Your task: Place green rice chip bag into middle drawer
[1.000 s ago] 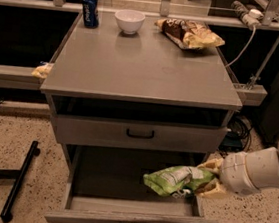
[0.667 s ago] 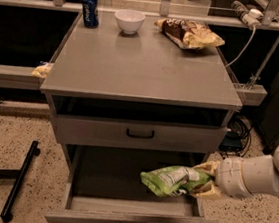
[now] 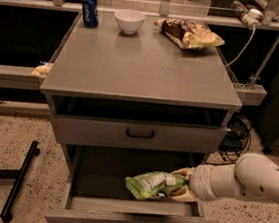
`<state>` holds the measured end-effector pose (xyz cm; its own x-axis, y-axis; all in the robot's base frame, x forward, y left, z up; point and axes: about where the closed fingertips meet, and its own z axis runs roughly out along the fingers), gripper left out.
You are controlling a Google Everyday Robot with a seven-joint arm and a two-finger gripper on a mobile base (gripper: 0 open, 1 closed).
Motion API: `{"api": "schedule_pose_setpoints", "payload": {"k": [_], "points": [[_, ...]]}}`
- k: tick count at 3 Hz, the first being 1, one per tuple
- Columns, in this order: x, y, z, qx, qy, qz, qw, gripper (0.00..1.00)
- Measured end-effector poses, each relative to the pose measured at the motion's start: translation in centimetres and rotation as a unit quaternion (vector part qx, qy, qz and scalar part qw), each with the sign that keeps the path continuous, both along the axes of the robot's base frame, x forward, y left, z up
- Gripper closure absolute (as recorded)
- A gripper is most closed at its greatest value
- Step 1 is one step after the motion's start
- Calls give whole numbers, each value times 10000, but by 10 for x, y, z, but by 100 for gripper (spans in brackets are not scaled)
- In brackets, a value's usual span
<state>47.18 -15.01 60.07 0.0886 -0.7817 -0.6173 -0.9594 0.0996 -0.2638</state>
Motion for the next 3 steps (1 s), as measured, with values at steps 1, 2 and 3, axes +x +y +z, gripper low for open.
{"api": "schedule_pose_setpoints", "payload": {"k": [1, 2, 3], "points": [[0, 0, 0, 1, -1, -3, 10000, 100], [-2, -2, -6, 40, -27, -103, 9999, 100], [19, 11, -59, 207, -316, -353, 9987, 100]]}}
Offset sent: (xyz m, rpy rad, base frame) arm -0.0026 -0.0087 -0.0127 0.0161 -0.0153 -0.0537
